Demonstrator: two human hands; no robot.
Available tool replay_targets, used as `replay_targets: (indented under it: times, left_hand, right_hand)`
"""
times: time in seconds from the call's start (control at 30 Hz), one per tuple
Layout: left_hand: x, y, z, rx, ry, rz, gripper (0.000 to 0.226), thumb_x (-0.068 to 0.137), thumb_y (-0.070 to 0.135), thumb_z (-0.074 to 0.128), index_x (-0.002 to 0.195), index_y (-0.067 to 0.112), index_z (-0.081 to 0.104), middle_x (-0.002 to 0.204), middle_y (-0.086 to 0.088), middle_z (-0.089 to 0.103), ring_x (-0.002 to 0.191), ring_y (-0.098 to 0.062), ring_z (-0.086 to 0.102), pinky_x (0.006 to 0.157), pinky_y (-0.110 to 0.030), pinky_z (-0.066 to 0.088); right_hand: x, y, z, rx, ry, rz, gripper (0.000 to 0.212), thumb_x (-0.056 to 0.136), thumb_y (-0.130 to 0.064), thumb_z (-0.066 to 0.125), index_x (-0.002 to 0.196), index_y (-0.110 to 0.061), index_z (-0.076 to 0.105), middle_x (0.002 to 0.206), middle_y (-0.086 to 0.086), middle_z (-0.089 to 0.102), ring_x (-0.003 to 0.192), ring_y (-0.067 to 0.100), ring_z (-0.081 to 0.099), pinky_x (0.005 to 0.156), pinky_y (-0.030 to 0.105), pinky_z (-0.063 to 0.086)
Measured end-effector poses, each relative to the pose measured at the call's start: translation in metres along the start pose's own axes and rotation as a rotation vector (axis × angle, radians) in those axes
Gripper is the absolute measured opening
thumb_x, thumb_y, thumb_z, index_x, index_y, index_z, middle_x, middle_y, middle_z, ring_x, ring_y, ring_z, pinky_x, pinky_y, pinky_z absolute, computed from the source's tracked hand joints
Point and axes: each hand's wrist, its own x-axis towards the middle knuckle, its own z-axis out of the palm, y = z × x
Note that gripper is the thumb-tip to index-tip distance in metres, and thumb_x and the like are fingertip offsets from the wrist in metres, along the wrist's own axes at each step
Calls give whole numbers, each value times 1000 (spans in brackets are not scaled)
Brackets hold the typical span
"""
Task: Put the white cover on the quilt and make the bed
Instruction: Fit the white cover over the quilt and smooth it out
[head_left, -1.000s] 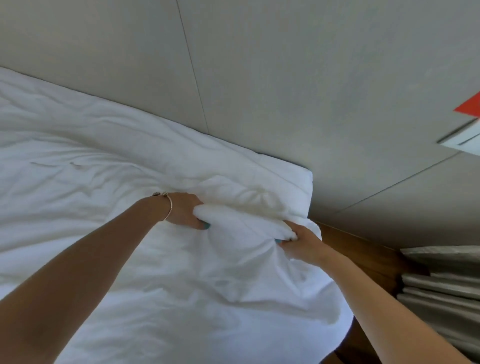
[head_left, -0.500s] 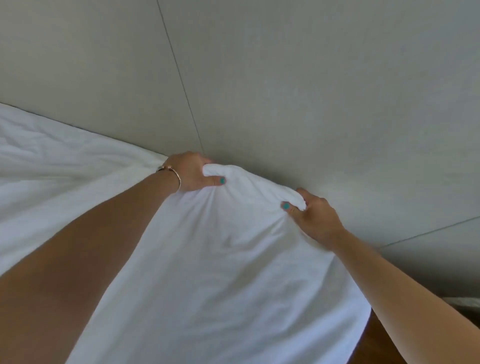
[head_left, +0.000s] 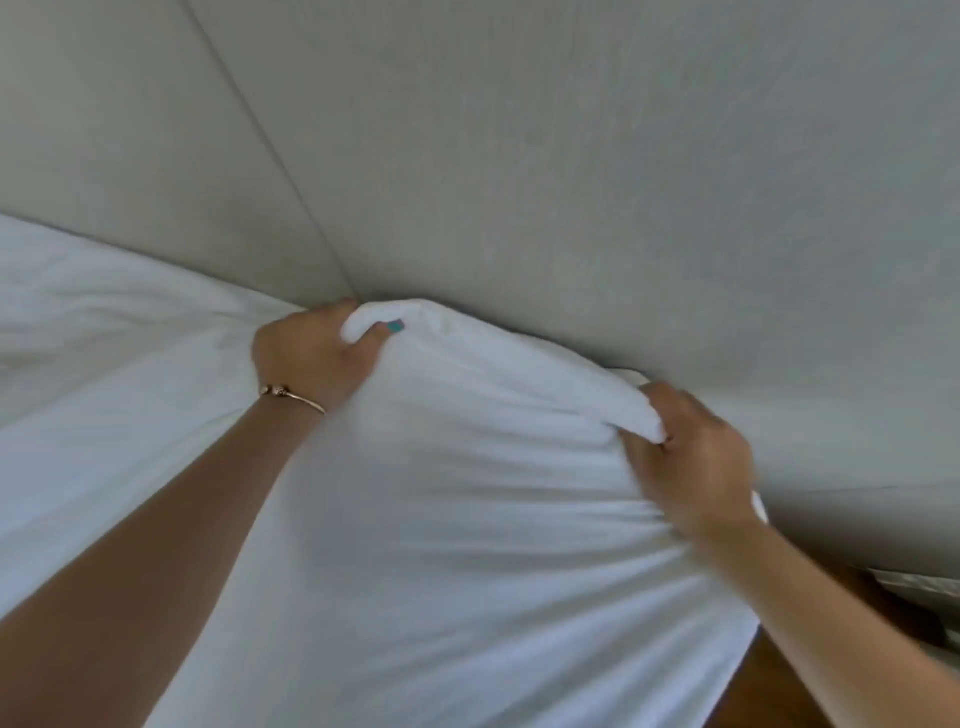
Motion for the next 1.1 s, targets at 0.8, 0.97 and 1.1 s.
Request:
replay_targets:
  times: [0.8, 0.97, 1.1]
  left_hand:
    - [-309, -67, -14, -30, -529, -290, 57, 99, 46, 18, 154, 34, 6, 163, 1, 1, 149, -21, 1, 119, -48, 5]
    - [-482, -32, -53, -266, -431, -253, 67, 92, 57, 18, 152, 29, 25, 159, -3, 26, 146, -26, 22, 118, -46, 12]
    - [-579, 18, -65, -203, -359, -274, 74, 80, 63, 49, 141, 24, 39, 140, -6, 46, 130, -33, 40, 111, -59, 21]
  right_hand:
    - [-139, -30, -1, -361, -570, 61, 52, 104, -39, 16, 155, -34, 8, 164, -2, 3, 151, 24, 0, 119, 56, 2]
    - [-276, -86, -22, -70, -601, -697, 44, 96, -44, 39, 128, -24, 62, 135, 3, 58, 125, 28, 53, 106, 37, 31]
    - [-324, -86, -26, -165, -570, -1071, 37, 74, -27, 78, 108, -20, 64, 99, 3, 64, 88, 27, 62, 73, 35, 49]
